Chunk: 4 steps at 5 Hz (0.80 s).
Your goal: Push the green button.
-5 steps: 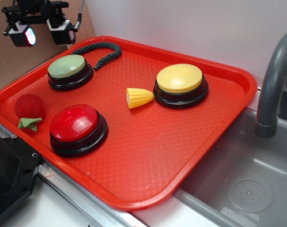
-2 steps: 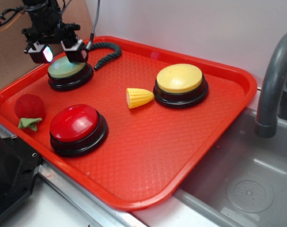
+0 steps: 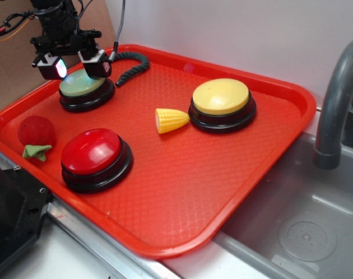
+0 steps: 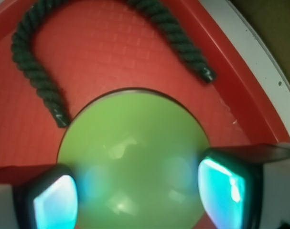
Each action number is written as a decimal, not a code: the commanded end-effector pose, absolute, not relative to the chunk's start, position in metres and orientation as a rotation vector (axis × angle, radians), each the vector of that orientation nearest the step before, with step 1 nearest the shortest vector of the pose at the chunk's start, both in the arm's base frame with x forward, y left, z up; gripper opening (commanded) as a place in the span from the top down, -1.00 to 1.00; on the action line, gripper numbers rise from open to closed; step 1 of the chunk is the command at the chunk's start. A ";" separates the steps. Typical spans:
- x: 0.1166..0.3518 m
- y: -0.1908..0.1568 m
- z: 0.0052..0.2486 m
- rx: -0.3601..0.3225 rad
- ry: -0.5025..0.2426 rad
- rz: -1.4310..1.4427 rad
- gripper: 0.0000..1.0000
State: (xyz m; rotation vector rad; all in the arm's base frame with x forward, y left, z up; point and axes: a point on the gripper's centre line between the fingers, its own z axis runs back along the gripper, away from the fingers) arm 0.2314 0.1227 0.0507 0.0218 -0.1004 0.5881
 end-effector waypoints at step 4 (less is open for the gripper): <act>0.220 0.121 0.097 0.033 -0.109 0.570 -1.00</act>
